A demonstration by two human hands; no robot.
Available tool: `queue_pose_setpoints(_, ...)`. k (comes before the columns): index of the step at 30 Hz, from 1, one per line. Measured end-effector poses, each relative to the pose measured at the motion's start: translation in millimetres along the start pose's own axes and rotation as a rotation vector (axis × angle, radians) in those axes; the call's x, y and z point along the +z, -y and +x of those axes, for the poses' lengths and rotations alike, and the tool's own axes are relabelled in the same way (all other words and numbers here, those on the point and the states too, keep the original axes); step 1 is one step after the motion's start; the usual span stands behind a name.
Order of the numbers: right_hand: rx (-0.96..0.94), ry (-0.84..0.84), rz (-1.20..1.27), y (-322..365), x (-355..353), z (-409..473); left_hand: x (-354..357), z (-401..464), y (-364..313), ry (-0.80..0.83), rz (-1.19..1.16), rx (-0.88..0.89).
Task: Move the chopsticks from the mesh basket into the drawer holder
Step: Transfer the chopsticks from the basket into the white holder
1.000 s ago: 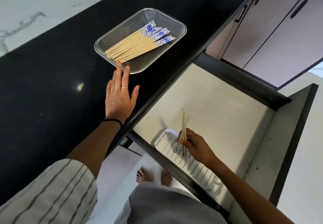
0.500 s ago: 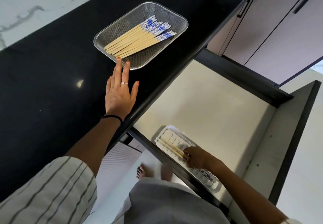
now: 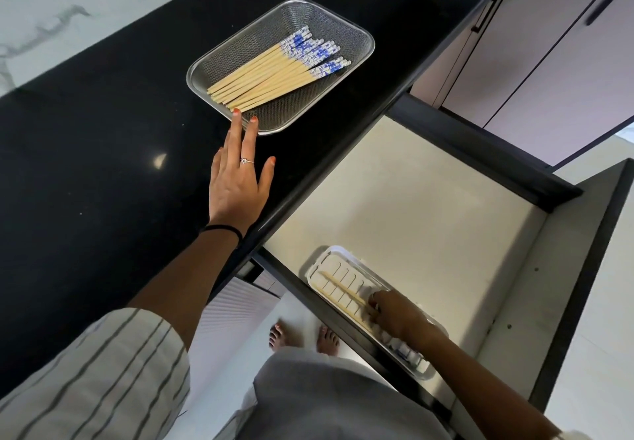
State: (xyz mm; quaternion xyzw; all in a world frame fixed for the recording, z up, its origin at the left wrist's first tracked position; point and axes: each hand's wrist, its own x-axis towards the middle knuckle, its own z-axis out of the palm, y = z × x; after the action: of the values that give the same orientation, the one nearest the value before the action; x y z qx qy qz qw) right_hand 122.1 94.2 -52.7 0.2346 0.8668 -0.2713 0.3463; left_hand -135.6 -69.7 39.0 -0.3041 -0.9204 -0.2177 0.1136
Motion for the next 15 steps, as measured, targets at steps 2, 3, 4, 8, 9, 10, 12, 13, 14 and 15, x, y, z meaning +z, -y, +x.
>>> queue_pose_setpoints(2, -0.001, -0.009, -0.01, 0.7, -1.6, -2.0, -0.1, 0.0, -0.2, 0.0, -0.005, -0.004)
queue_pose_setpoints(3, -0.011, -0.024, -0.009, 1.7, -1.0, -2.8, -0.1, 0.0, -0.3, 0.0, -0.007, -0.007)
queue_pose_setpoints(4, -0.023, -0.041, 0.008, 3.0, 0.5, -4.4, -0.2, -0.1, -0.3, 0.0, -0.009, -0.008)
queue_pose_setpoints(8, -0.098, -0.079, 0.074, 7.3, 7.6, -8.9, -0.2, -0.7, -0.6, -0.01, -0.012, -0.006)
queue_pose_setpoints(9, -0.108, -0.087, 0.08, 7.3, 8.1, -9.4, -0.1, -0.8, -0.7, -0.012, -0.013, -0.006)
queue_pose_setpoints(10, -0.115, -0.092, 0.086, 7.5, 7.8, -10.3, -0.1, -0.9, -0.7, -0.013, -0.012, -0.007)
queue_pose_setpoints(12, -0.129, -0.1, 0.084, 6.6, 7.5, -11.3, 0.1, -0.7, -0.4, -0.009, -0.01, -0.009)
queue_pose_setpoints(13, -0.129, -0.112, 0.079, 5.8, 7.0, -11.4, 0.2, -0.8, -0.1, -0.008, -0.011, -0.01)
queue_pose_setpoints(14, -0.125, -0.127, 0.069, 5.3, 5.4, -11.8, 0.0, -0.7, 0.2, -0.008, -0.012, -0.009)
queue_pose_setpoints(15, -0.119, -0.142, 0.069, 4.2, 3.5, -11.7, -0.1, -0.6, 0.4, -0.008, -0.013, -0.007)
